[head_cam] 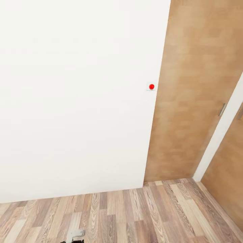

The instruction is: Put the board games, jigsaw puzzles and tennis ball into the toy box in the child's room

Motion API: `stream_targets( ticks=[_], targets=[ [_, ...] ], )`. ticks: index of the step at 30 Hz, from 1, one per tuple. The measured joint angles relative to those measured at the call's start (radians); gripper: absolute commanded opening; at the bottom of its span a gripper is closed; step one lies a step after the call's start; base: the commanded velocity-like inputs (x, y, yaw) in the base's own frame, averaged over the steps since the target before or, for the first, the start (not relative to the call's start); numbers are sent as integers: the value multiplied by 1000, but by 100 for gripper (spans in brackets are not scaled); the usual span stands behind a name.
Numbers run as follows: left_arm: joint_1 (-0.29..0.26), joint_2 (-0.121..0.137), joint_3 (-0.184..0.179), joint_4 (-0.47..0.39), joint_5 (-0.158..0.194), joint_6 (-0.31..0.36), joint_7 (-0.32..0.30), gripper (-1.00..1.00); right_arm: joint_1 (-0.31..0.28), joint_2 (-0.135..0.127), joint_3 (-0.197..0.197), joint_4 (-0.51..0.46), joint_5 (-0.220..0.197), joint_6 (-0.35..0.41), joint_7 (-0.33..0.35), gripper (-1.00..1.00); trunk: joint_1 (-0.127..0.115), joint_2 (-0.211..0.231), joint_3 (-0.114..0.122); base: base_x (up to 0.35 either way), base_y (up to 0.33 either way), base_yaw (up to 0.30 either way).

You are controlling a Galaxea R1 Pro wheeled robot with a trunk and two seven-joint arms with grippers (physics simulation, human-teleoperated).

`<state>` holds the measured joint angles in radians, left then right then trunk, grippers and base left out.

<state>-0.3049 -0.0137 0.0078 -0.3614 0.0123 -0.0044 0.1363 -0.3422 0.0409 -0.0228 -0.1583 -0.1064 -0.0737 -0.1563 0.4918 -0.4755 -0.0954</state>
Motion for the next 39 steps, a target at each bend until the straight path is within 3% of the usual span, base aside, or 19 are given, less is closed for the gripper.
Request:
stream_targets(
  ticks=[11, 39],
  targets=[
    [0, 0, 0, 0, 0, 4, 0, 100, 0, 0, 0, 0, 0, 0, 0, 100, -42, 77, 35, 0, 0, -277],
    [0, 0, 5, 0, 1, 8, 0, 100, 1, 0, 1, 0, 2, 0, 1, 100, -42, 78, 50, -46, 0, -277]
  ],
)
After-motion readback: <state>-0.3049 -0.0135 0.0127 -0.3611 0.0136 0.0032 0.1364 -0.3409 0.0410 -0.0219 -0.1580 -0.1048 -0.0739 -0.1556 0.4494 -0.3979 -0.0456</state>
